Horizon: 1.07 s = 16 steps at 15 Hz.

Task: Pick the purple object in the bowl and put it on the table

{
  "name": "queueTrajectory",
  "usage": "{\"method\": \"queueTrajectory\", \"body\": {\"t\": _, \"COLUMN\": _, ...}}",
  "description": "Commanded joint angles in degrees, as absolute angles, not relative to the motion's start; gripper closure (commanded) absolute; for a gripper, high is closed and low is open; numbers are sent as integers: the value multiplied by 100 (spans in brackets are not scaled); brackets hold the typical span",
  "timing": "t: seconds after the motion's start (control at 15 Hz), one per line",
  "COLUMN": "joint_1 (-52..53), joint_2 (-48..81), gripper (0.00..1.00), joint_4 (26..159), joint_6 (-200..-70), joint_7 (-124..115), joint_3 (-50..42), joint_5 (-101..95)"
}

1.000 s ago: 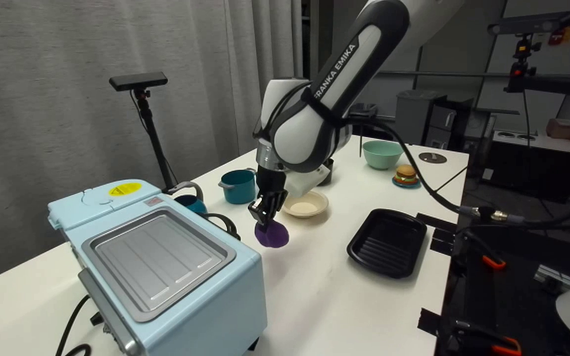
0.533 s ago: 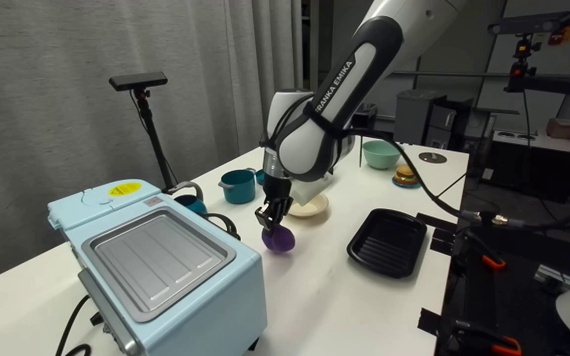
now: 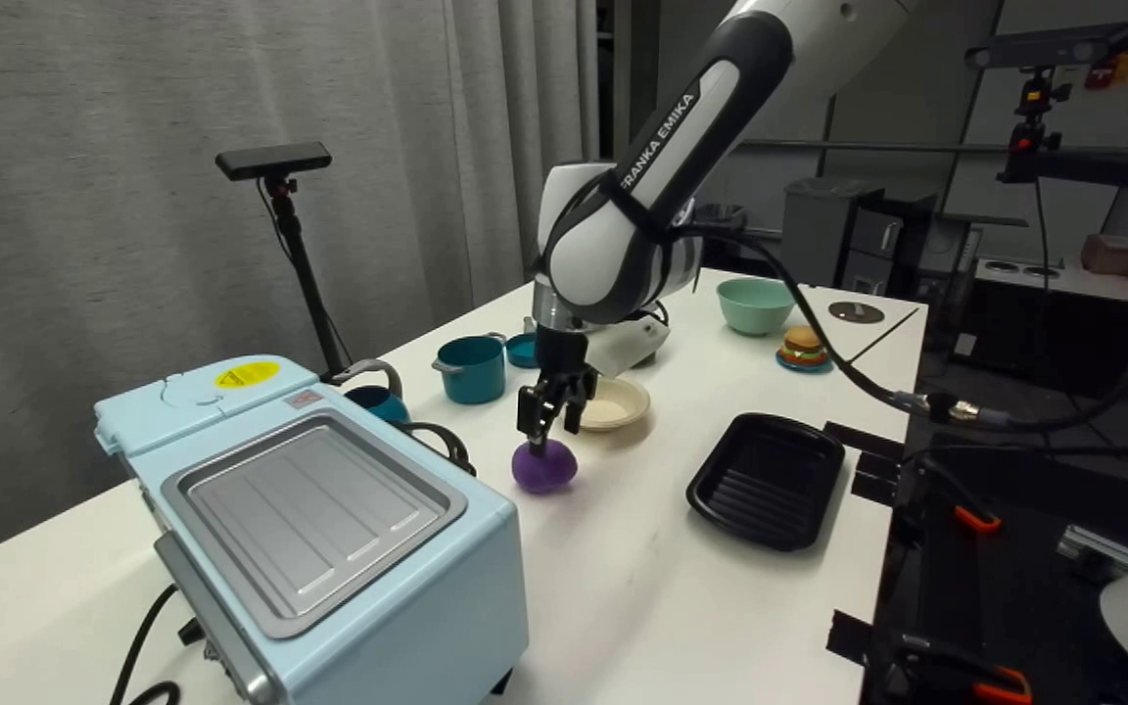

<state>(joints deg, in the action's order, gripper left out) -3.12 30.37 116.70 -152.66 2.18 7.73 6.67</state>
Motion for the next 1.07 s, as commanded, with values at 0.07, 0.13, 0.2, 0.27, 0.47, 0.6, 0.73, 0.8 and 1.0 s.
{"method": "queueTrajectory", "body": {"t": 0.07, "joint_1": -595, "joint_2": 2668, "gripper": 0, "joint_4": 11739, "joint_6": -14855, "joint_7": 728, "joint_3": 939, "joint_5": 1115}}
{"method": "queueTrajectory", "body": {"t": 0.13, "joint_1": -635, "joint_2": 2580, "gripper": 0, "joint_4": 11773, "joint_6": -14834, "joint_7": 808, "joint_3": 964, "joint_5": 1212}}
{"method": "queueTrajectory", "body": {"t": 0.2, "joint_1": -656, "joint_2": 2513, "gripper": 0, "joint_4": 11803, "joint_6": -14842, "joint_7": 872, "joint_3": 972, "joint_5": 1282}}
{"method": "queueTrajectory", "body": {"t": 0.27, "joint_1": -680, "joint_2": 2432, "gripper": 0, "joint_4": 11839, "joint_6": -14833, "joint_7": 937, "joint_3": 982, "joint_5": 1363}}
{"method": "queueTrajectory", "body": {"t": 0.47, "joint_1": -677, "joint_2": 2264, "gripper": 0, "joint_4": 11881, "joint_6": -14676, "joint_7": 955, "joint_3": 905, "joint_5": 1529}}
{"method": "queueTrajectory", "body": {"t": 0.6, "joint_1": -495, "joint_2": 2459, "gripper": 0, "joint_4": 11733, "joint_6": -14811, "joint_7": 774, "joint_3": 773, "joint_5": 1378}}
{"method": "queueTrajectory", "body": {"t": 0.73, "joint_1": -505, "joint_2": 2417, "gripper": 0, "joint_4": 11746, "joint_6": -14786, "joint_7": 775, "joint_3": 768, "joint_5": 1388}}
{"method": "queueTrajectory", "body": {"t": 0.8, "joint_1": -505, "joint_2": 2416, "gripper": 0, "joint_4": 11748, "joint_6": -14785, "joint_7": 775, "joint_3": 768, "joint_5": 1389}}
{"method": "queueTrajectory", "body": {"t": 1.0, "joint_1": -505, "joint_2": 2416, "gripper": 0, "joint_4": 11759, "joint_6": -14785, "joint_7": 776, "joint_3": 768, "joint_5": 1389}}
